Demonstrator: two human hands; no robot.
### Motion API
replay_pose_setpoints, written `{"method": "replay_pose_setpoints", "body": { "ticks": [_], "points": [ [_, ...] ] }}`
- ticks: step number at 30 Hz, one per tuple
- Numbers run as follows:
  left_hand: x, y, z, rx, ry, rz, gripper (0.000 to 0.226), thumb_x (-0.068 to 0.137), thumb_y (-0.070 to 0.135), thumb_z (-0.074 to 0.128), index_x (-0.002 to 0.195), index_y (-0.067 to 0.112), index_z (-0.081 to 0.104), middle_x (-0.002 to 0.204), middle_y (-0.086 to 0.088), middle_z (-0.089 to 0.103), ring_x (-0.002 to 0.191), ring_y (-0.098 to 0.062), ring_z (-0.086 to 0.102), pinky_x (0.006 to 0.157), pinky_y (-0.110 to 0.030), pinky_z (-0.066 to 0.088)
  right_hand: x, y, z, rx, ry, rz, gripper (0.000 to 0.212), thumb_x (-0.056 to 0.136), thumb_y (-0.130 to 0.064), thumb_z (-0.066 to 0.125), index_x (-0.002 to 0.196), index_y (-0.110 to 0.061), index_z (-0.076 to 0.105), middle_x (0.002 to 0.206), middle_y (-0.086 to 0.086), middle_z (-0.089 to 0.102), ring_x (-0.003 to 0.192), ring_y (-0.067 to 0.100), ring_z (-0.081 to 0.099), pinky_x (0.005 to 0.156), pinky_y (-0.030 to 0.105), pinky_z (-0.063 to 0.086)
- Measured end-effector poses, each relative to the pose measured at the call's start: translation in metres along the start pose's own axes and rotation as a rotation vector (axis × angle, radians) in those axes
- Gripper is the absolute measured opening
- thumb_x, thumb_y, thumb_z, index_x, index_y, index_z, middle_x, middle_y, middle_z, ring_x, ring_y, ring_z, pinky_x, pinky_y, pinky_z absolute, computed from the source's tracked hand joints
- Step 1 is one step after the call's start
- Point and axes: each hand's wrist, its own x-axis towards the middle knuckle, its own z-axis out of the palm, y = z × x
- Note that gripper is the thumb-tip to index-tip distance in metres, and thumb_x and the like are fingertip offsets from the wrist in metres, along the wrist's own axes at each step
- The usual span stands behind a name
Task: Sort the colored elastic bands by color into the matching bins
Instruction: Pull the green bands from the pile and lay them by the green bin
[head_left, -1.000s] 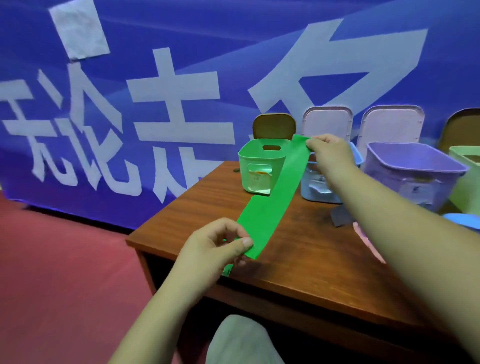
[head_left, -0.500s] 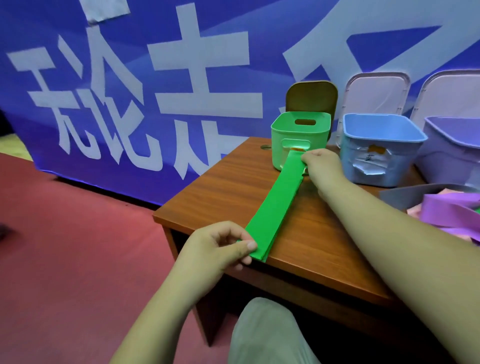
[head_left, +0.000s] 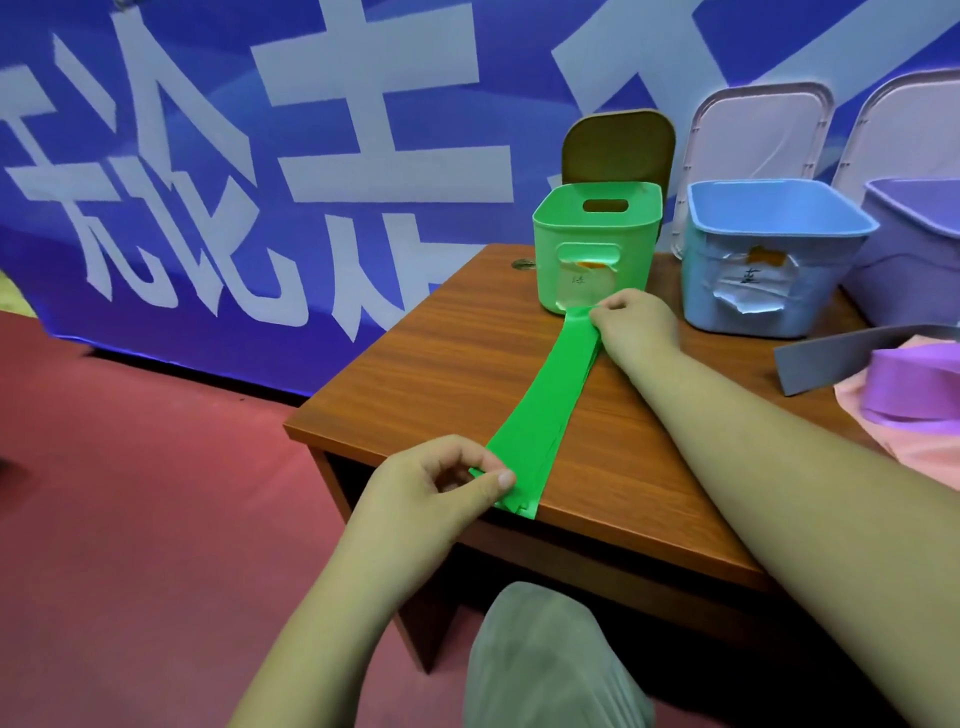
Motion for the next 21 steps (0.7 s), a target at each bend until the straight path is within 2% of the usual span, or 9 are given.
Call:
{"method": "replay_pose_setpoints", "body": {
  "ticks": [2,4,6,10,17,21],
  "points": [
    [0.000,0.000,0.000,-0.009,0.000,0.003,0.005,0.086,0.031,0.085,0.087,0.031,0.081,0.091,0.003,0.077,0.089,-0.019,0.070,0.075,-0.031,0.052,0.001,0.001,0.001,-0.027,0.001,0.000,0.011,0.091,-0.028,0.062,0.093,-0.027,0.073,0.110,-0.001,0.076,0.109,0.026,0.066,0.090,0.034,0.051],
    [-0.001,-0.001,-0.001,-0.031,-0.004,0.012,0.010,0.082,0.027,0.088,0.087,0.034,0.082,0.091,0.004,0.074,0.076,-0.013,0.064,0.069,-0.023,0.049,0.001,0.002,0.002,-0.045,0.008,0.000,0.014,0.092,-0.028,0.061,0.096,-0.026,0.074,0.110,-0.001,0.076,0.109,0.027,0.066,0.091,0.035,0.052],
    [-0.001,-0.003,-0.004,-0.029,-0.024,0.028,0.018,0.080,0.023,0.091,0.090,0.035,0.082,0.092,0.001,0.069,0.072,-0.008,0.056,0.069,-0.019,0.046,0.002,0.003,0.003,-0.056,0.012,0.001,0.013,0.092,-0.028,0.060,0.095,-0.026,0.073,0.109,0.000,0.075,0.109,0.027,0.066,0.091,0.035,0.052],
    [-0.001,-0.007,-0.010,0.010,-0.044,0.047,0.029,0.079,0.017,0.091,0.098,0.038,0.082,0.093,0.002,0.062,0.073,-0.011,0.053,0.071,-0.023,0.045,0.002,0.004,0.003,-0.083,-0.004,-0.008,0.011,0.093,-0.029,0.059,0.092,-0.029,0.070,0.107,-0.002,0.074,0.109,0.027,0.065,0.090,0.035,0.052],
    [-0.003,-0.008,-0.010,-0.078,-0.077,0.014,0.021,0.087,0.015,0.085,0.098,0.032,0.082,0.090,-0.001,0.074,0.080,-0.014,0.060,0.076,-0.026,0.048,0.000,0.004,0.003,-0.089,-0.022,-0.024,0.011,0.093,-0.031,0.059,0.093,-0.032,0.070,0.112,-0.003,0.073,0.114,0.028,0.063,0.095,0.038,0.052],
    [-0.004,-0.007,-0.008,-0.051,-0.083,0.034,0.022,0.086,0.016,0.085,0.098,0.033,0.082,0.089,0.001,0.070,0.077,-0.011,0.057,0.071,-0.018,0.045,-0.004,0.003,0.001,-0.083,-0.021,-0.035,0.010,0.092,-0.029,0.061,0.091,-0.033,0.070,0.113,-0.003,0.072,0.114,0.028,0.063,0.094,0.038,0.052]
  ]
}}
